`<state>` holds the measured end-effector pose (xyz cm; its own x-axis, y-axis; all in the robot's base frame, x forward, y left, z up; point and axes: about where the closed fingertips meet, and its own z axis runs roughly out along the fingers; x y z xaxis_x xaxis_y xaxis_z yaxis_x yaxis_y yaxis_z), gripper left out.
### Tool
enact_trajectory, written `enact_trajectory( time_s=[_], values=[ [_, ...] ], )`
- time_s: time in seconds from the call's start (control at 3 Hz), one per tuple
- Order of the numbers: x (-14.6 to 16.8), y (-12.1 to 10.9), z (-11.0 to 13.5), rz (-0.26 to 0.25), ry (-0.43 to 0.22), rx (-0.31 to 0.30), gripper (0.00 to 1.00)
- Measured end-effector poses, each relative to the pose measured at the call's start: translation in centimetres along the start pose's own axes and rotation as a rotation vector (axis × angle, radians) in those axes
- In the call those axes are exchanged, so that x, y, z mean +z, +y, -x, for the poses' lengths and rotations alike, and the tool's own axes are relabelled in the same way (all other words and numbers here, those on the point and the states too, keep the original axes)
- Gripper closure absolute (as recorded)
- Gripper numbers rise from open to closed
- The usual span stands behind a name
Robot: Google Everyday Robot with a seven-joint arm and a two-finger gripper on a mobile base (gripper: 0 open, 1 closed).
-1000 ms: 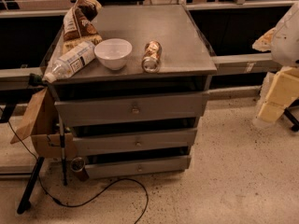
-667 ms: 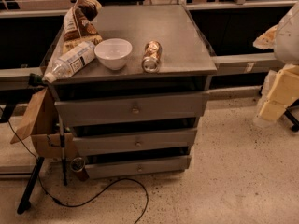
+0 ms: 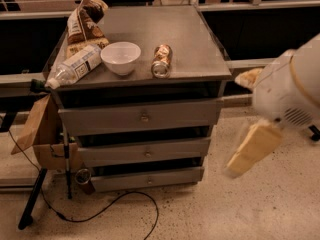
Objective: Open bottom drawer
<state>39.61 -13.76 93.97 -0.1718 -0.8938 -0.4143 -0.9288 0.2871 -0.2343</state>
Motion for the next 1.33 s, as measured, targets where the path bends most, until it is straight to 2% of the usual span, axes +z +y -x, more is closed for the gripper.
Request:
enact_trajectory(
  time_s=[0.33, 0.67, 1.0, 1.33],
  values=[
    [7.3, 4.6, 3.4, 0.079, -0.093, 0.063, 0.00],
    [11.5, 7.3, 4.9, 0.110, -0.100, 0.030, 0.00],
    [11.5, 7.3, 4.9, 0.110, -0.100, 0.030, 0.00],
    [14.8, 6.2, 5.0, 0.122, -0.096, -0.002, 0.00]
  ],
)
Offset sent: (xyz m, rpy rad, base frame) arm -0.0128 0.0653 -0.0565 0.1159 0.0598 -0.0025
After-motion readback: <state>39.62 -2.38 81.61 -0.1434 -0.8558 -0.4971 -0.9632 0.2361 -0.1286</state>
